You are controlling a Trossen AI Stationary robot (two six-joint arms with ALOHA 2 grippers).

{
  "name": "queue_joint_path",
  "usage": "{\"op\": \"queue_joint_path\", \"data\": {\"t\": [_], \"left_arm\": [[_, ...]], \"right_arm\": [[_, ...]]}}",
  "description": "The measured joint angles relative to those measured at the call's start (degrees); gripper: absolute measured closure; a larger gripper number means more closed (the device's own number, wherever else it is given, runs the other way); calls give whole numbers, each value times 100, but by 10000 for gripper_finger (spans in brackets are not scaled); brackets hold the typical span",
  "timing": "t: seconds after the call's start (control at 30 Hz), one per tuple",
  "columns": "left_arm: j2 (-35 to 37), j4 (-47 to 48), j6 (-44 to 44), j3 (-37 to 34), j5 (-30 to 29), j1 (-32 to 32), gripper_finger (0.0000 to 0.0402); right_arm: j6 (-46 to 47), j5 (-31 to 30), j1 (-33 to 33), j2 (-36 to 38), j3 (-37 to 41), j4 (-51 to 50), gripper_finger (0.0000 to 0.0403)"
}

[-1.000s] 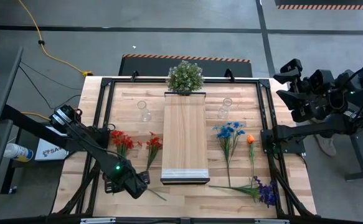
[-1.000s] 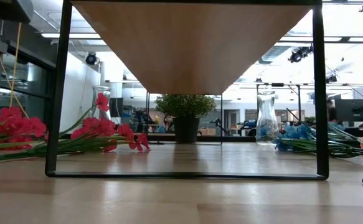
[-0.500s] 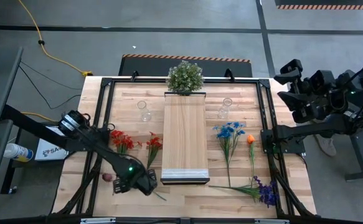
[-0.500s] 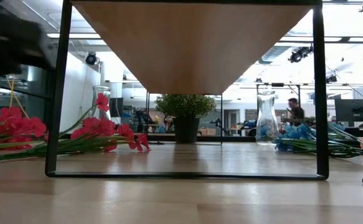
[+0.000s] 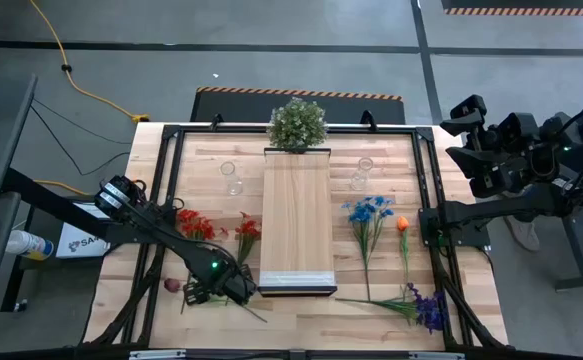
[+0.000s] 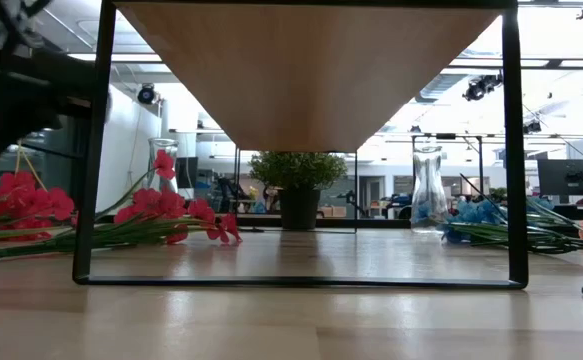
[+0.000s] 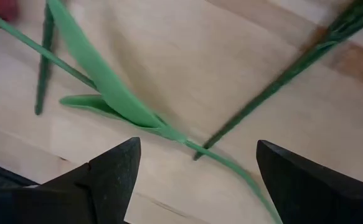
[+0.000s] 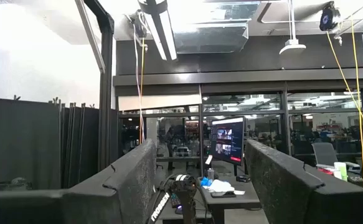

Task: Pick and place flowers into a vace then onto a shelf
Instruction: Put the red flower into the left transparent vase

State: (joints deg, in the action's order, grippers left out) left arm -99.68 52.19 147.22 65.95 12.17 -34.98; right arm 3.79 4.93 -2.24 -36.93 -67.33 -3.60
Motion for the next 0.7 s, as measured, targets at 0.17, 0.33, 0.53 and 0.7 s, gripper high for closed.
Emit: {"op": "queue_joint_path", "data": {"t": [0.17, 0.33, 0.53, 0.7], "left_arm": [[0, 68, 66, 0, 331, -191, 50], [0, 379, 114, 0, 552, -232, 50], [0, 745, 269, -2, 668, -214, 51], [-3, 846, 267, -3, 746, -216, 51]], "right_arm": [[0, 0, 0, 0, 0, 0, 167], [-5, -1, 1, 0, 0, 1, 167], [11, -2, 1, 0, 0, 2, 167], [20, 0, 0, 0, 0, 2, 167]]}}
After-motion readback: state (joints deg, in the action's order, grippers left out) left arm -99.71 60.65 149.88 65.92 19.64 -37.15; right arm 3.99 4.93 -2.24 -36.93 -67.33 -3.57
